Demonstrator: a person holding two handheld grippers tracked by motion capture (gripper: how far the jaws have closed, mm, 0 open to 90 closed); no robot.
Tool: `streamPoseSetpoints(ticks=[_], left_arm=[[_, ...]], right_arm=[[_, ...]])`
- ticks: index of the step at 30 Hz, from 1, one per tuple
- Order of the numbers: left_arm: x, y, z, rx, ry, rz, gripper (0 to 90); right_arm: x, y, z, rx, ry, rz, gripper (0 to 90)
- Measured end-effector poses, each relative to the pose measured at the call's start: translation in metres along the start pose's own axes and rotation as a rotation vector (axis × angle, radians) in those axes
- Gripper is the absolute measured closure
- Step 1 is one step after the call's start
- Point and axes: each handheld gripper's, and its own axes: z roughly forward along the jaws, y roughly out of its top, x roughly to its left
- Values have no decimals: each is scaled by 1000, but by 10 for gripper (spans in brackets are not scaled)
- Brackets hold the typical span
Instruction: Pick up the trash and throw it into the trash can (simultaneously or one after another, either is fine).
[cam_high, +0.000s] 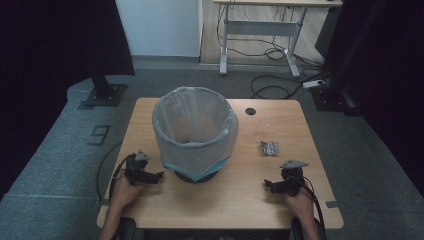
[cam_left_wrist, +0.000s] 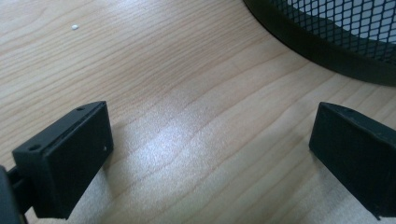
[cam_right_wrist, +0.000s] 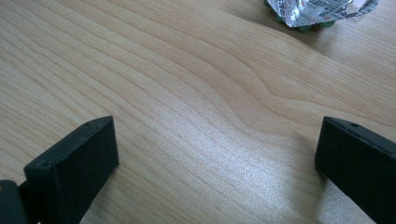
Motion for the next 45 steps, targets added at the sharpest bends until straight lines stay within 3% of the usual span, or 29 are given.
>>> streamPoseSetpoints(ticks=[18,31,45], left_arm=[[2,-1,-1,0,-14,17,0],[2,-1,-1,0,-14,16,0],[2,-1,-1,0,-14,17,0]], right_arm=[[0,2,3,0,-8,8,0],[-4,12,12,0,-59,55,0],[-12,25,25,1,-84,80,0]])
